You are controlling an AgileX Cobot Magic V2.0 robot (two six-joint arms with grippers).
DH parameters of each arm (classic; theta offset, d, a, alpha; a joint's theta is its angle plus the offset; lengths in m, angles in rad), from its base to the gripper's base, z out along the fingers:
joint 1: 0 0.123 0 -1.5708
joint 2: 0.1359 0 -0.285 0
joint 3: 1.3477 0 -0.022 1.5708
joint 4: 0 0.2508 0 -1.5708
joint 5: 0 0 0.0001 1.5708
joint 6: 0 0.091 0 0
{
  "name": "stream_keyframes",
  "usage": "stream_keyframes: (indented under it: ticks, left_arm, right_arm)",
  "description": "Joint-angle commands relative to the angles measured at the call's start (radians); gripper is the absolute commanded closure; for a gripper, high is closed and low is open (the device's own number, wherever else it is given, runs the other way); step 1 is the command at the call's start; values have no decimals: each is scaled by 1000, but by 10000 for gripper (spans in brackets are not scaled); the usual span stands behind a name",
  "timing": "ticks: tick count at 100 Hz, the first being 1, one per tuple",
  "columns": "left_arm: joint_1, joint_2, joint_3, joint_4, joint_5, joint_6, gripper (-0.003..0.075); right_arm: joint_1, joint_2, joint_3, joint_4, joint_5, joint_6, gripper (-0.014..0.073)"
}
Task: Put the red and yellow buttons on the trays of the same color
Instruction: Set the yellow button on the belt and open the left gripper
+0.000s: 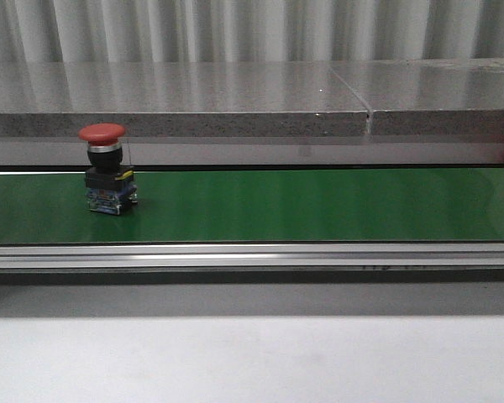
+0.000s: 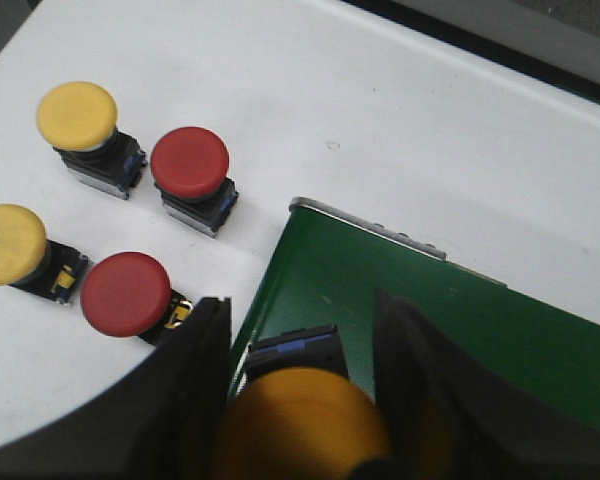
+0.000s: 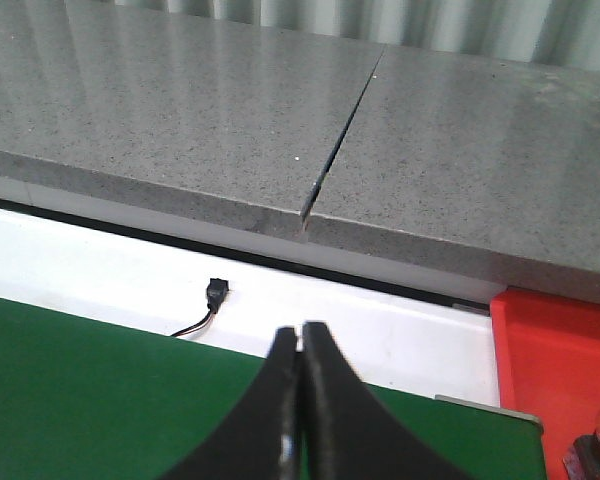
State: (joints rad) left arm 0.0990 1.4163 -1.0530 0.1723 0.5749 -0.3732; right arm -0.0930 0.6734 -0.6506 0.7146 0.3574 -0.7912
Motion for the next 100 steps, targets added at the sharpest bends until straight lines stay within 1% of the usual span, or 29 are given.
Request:
stream_keyframes:
  ticks: [1, 32, 42, 51, 56, 68, 75, 80, 94, 100]
  left_arm:
    - [-20, -10, -28, -11, -54, 5, 741]
    - [-32, 53, -28, -15, -52, 35, 741]
    - [-32, 62, -28, -22, -46, 45, 717]
    - [-32, 66, -28, -26, -46, 48, 622]
    - [-32, 66, -28, -26, -46, 51, 547]
    - [-32, 66, -28, -26, -43, 58, 321]
    - [-32, 66, -28, -32, -43, 58, 236]
    - [-32, 66, -28, -43, -43, 71, 212]
    - [-32, 66, -28, -98, -54, 121, 211]
    - [-38, 66, -33, -139, -63, 165, 211]
  right_arm:
    - [1, -2, -27, 15, -58, -4, 662]
    - [1, -2, -27, 15, -58, -4, 662]
    - [1, -2, -27, 15, -58, -4, 662]
    - [1, -2, -27, 15, -58, -4, 662]
    - [1, -2, -27, 15, -58, -4, 662]
    - [1, -2, -27, 15, -58, -4, 662]
    - [1, -2, -27, 15, -58, -4, 662]
    - [1, -2, -27, 15, -58, -4, 662]
    - [1, -2, -27, 15, -58, -4, 662]
    - [1, -2, -27, 15, -58, -4, 662]
